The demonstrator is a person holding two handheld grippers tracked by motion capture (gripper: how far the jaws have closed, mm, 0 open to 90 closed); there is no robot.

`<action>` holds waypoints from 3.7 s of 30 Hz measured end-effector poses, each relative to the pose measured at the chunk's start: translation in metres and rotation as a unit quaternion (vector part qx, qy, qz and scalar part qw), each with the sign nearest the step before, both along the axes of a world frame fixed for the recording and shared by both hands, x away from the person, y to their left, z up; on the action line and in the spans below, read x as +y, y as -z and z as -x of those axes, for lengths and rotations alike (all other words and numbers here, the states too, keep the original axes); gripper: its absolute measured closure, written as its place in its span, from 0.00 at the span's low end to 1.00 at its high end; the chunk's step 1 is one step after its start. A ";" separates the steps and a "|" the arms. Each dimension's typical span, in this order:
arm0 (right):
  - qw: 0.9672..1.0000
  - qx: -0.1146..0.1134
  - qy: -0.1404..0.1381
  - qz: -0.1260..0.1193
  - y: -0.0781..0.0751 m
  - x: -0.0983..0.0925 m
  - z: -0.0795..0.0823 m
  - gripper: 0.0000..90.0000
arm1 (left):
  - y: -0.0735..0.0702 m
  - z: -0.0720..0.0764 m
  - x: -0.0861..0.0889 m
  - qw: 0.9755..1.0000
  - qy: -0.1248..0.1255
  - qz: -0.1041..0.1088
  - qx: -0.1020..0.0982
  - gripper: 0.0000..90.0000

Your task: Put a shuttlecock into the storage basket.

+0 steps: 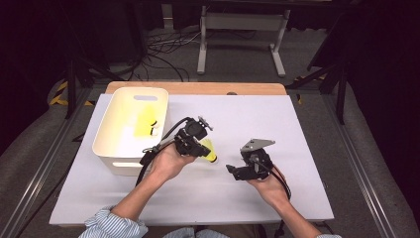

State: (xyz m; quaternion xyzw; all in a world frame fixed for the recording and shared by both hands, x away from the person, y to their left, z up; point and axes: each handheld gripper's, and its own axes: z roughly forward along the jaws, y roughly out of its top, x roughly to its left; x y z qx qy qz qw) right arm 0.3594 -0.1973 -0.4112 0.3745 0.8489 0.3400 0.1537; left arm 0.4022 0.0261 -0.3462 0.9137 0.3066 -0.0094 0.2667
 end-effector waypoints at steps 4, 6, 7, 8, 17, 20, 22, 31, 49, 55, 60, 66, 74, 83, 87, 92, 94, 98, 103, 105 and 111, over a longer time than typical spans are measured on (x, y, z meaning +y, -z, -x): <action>1.000 -0.005 0.003 -0.004 0.000 -0.005 0.001 0.29 | -0.001 0.000 0.002 1.000 -0.002 0.000 -0.002 0.99; 1.000 -0.010 0.004 -0.005 0.000 -0.008 0.002 0.27 | -0.002 -0.001 0.003 1.000 -0.002 0.001 -0.008 0.99; 1.000 -0.013 0.007 -0.005 0.000 -0.010 0.002 0.27 | -0.002 -0.001 0.004 1.000 -0.004 0.001 -0.009 0.99; 1.000 -0.012 0.008 -0.006 0.000 -0.011 0.003 0.27 | -0.003 -0.001 0.004 1.000 -0.006 0.004 -0.009 0.99; 0.999 -0.019 0.032 -0.021 0.004 -0.031 0.008 0.24 | -0.006 -0.002 0.008 1.000 -0.010 0.003 -0.013 0.99; 0.999 -0.024 0.038 -0.024 0.005 -0.038 0.011 0.24 | -0.008 -0.002 0.008 1.000 -0.011 0.001 -0.013 0.99; 0.999 -0.028 0.039 -0.025 0.005 -0.042 0.012 0.24 | -0.009 -0.003 0.008 1.000 -0.011 0.000 -0.014 0.99; 0.996 -0.044 0.064 -0.039 0.008 -0.061 0.019 0.24 | -0.015 -0.004 0.011 1.000 -0.016 -0.003 -0.019 0.99; 0.993 -0.060 0.086 -0.056 0.016 -0.079 0.031 0.23 | -0.031 -0.007 0.026 0.999 -0.032 0.005 -0.031 0.99; 0.991 -0.065 0.094 -0.062 0.017 -0.084 0.033 0.23 | -0.034 -0.010 0.030 0.999 -0.038 0.006 -0.031 0.99; 0.990 -0.069 0.101 -0.067 0.018 -0.089 0.036 0.22 | -0.038 -0.013 0.036 0.998 -0.045 0.013 -0.030 0.99; 0.989 -0.071 0.106 -0.073 0.021 -0.092 0.038 0.22 | -0.043 -0.015 0.040 0.998 -0.051 0.015 -0.034 0.99; 0.986 -0.082 0.120 -0.083 0.025 -0.100 0.043 0.21 | -0.050 -0.019 0.047 0.997 -0.061 0.024 -0.035 0.99; 0.983 -0.087 0.132 -0.088 0.030 -0.106 0.047 0.21 | -0.060 -0.022 0.055 0.996 -0.071 0.038 -0.041 0.99; 0.982 -0.089 0.137 -0.092 0.031 -0.111 0.048 0.20 | -0.064 -0.023 0.057 0.995 -0.074 0.041 -0.044 0.99; 0.981 -0.088 0.144 -0.094 0.035 -0.115 0.050 0.20 | -0.069 -0.024 0.060 0.995 -0.078 0.043 -0.047 0.99; 0.981 -0.088 0.145 -0.095 0.036 -0.115 0.050 0.20 | -0.071 -0.024 0.061 0.995 -0.080 0.043 -0.048 0.99; 0.980 -0.089 0.147 -0.098 0.037 -0.116 0.051 0.20 | -0.074 -0.025 0.064 0.994 -0.084 0.045 -0.050 0.99; 0.980 -0.091 0.147 -0.095 0.038 -0.117 0.052 0.20 | -0.077 -0.027 0.068 0.994 -0.088 0.048 -0.052 0.99; 0.980 -0.091 0.148 -0.095 0.039 -0.117 0.052 0.20 | -0.079 -0.027 0.069 0.993 -0.092 0.052 -0.053 0.99; 0.980 -0.091 0.150 -0.094 0.040 -0.117 0.052 0.20 | -0.085 -0.027 0.075 0.992 -0.098 0.057 -0.059 0.99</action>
